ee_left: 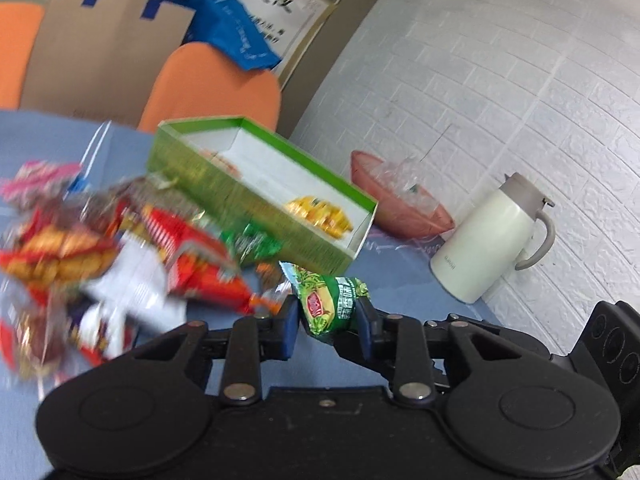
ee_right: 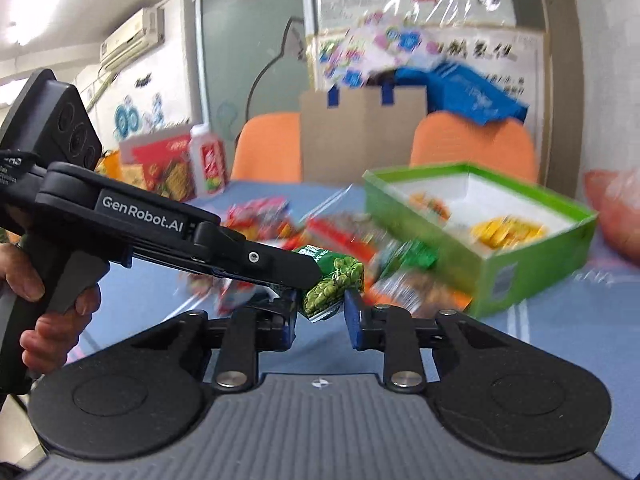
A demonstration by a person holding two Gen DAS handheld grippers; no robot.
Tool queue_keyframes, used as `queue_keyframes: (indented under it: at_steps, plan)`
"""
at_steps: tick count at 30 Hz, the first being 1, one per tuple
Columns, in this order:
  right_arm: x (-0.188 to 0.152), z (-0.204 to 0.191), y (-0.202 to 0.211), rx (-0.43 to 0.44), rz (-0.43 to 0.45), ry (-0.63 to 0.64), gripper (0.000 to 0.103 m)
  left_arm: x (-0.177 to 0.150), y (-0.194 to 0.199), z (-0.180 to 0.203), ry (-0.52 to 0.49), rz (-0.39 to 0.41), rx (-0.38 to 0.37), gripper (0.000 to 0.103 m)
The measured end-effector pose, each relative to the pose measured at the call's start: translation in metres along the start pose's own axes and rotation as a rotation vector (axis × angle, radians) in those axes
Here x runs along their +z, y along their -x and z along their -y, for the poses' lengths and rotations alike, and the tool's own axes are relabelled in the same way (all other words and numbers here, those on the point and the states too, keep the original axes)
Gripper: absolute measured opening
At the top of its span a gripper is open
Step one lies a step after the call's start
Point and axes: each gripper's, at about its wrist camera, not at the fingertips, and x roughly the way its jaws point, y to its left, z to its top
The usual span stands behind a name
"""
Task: Organize snacks
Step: 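Place the green pea packet into the green box and release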
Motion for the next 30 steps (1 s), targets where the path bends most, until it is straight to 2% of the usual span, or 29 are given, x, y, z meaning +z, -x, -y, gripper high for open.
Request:
queue_keyframes:
  at_steps: [7,10,15,22,24,25,27,29,30]
  plan:
    - [0.023,0.04,-0.012,-0.056,0.081,-0.015,0.045,0.04,-0.04,0.014,-0.069,0.012,-0.017,0.062]
    - [0.027,0.058,-0.021,-0.077,0.098,-0.032,0.045,0.055,-0.062,0.012,-0.069,0.004,-0.028,0.062]
    - [0.03,0.086,-0.039,-0.105,0.107,-0.064,0.045,0.073,-0.099,0.002,-0.035,-0.019,-0.037,0.062]
    - [0.025,0.114,-0.068,-0.095,0.088,-0.113,0.045,0.083,-0.134,-0.01,-0.045,-0.039,0.0,0.063]
    - [0.023,0.118,-0.075,-0.101,0.085,-0.122,0.045,0.083,-0.141,-0.012,-0.056,-0.032,0.033,0.08]
    - [0.022,0.12,-0.079,-0.101,0.085,-0.124,0.045,0.082,-0.144,-0.013,-0.069,-0.027,0.067,0.103]
    - [0.019,0.121,-0.085,-0.107,0.082,-0.128,0.054,0.078,-0.144,-0.013,-0.093,-0.006,0.11,0.103]
    - [0.016,0.117,-0.085,-0.148,0.064,-0.107,0.103,0.075,-0.135,-0.012,-0.093,0.016,0.129,0.103]
    - [0.014,0.113,-0.081,-0.173,0.078,-0.088,0.103,0.073,-0.129,-0.012,-0.083,0.02,0.137,0.103]
